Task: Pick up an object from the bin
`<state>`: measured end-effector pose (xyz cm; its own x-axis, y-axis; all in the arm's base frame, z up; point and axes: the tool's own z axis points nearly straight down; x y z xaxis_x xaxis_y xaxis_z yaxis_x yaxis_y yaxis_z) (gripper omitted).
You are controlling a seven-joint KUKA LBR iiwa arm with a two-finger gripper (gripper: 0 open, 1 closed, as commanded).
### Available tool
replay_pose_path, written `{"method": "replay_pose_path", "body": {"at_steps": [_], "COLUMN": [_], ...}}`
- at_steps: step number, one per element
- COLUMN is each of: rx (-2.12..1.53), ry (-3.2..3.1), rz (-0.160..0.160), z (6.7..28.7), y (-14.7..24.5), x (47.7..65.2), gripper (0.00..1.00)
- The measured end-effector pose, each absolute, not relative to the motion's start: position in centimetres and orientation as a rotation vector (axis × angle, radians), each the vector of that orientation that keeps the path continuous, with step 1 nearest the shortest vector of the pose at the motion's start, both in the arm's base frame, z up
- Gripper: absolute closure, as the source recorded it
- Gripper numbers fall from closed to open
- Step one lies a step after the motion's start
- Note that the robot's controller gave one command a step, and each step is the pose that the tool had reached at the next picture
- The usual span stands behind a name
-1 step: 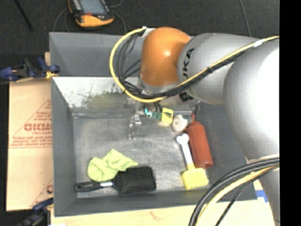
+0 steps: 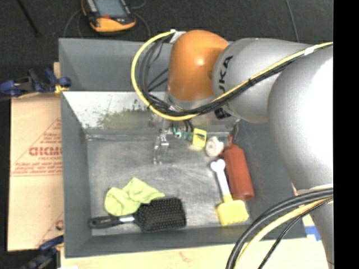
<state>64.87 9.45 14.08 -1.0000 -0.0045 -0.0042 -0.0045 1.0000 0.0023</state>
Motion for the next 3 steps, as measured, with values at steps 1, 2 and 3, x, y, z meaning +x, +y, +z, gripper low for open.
{"method": "replay_pose_path", "body": {"at_steps": [1,2,3], "rx": [-0.105,-0.281,-0.280], "ry": [3.133,3.128,3.128], "rz": [-0.001,0.002,0.003], "z": [10.2,7.5,7.5], "y": [13.5,11.9,11.9], "x": [59.2,57.7,57.7], "gripper": [0.00,1.00,1.00]}}
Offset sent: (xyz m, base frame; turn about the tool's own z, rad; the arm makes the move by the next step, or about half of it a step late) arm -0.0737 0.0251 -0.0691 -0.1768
